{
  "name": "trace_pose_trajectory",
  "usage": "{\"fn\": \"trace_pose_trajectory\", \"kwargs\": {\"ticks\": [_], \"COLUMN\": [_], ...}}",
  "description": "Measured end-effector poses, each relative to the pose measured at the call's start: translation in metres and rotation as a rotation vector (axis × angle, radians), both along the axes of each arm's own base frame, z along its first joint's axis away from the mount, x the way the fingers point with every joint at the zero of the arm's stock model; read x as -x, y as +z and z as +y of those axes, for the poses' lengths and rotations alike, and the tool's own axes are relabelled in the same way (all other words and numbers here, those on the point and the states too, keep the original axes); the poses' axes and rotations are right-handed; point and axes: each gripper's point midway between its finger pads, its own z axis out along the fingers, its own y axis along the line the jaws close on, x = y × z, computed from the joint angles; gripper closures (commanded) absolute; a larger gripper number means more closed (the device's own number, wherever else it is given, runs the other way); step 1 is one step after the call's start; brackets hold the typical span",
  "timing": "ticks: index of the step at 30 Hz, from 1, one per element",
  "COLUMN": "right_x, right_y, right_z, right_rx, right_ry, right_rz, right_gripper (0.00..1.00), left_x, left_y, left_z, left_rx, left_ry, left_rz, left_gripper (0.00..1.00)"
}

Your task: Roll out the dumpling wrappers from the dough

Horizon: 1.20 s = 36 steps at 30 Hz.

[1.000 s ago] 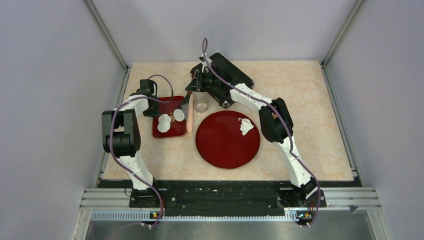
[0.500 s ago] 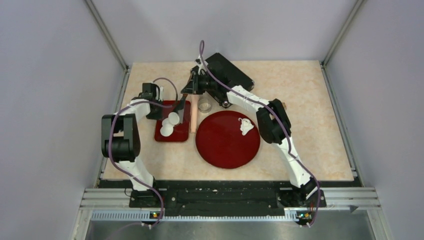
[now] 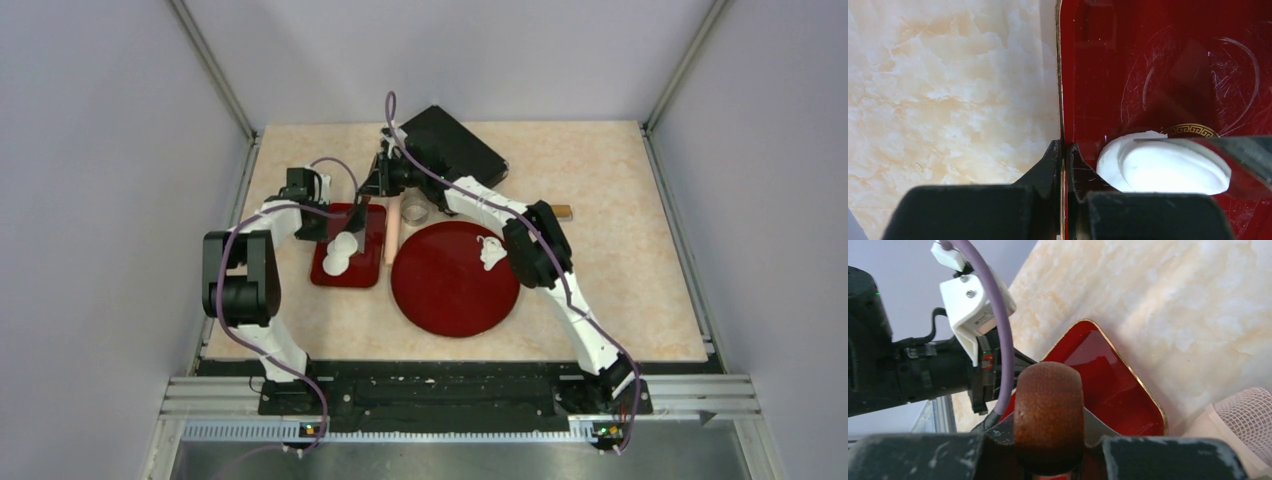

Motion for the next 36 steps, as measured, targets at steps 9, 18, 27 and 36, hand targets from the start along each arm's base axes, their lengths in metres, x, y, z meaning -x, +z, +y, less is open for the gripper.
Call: {"fn": "trace_pose_trajectory", "kwargs": {"ticks": [9, 18, 27, 36], "right_x": [-0.013, -0.029, -0.037, 0.005], "right_y": [0.009, 0.01, 0.028, 0.099], "right_z": [-0.002, -0.013, -0.051, -0.24], "right_rx": [0.044, 0.147, 0.261, 0.409], "right_ry": [-0.016, -0.057, -0.065, -0.108], "right_rz": [-0.113, -0.219, -0.297, -0.386], "right_gripper": [1.0, 1.0, 1.0, 1.0], "left_x": [0.001, 0.001, 0.003, 0.009], "left_y": [0.0, 0.0, -0.001, 0.01], "left_z": [-0.001, -0.001, -0.005, -0.004], "left_rx": [0.003, 0.003, 0.015, -0.001], "left_ry": [-0.003, -0.003, -0.014, -0.01], "left_rz": [0.0, -0.002, 0.004, 0.002], "left_gripper": [1.0, 1.0, 0.43, 0.3]}}
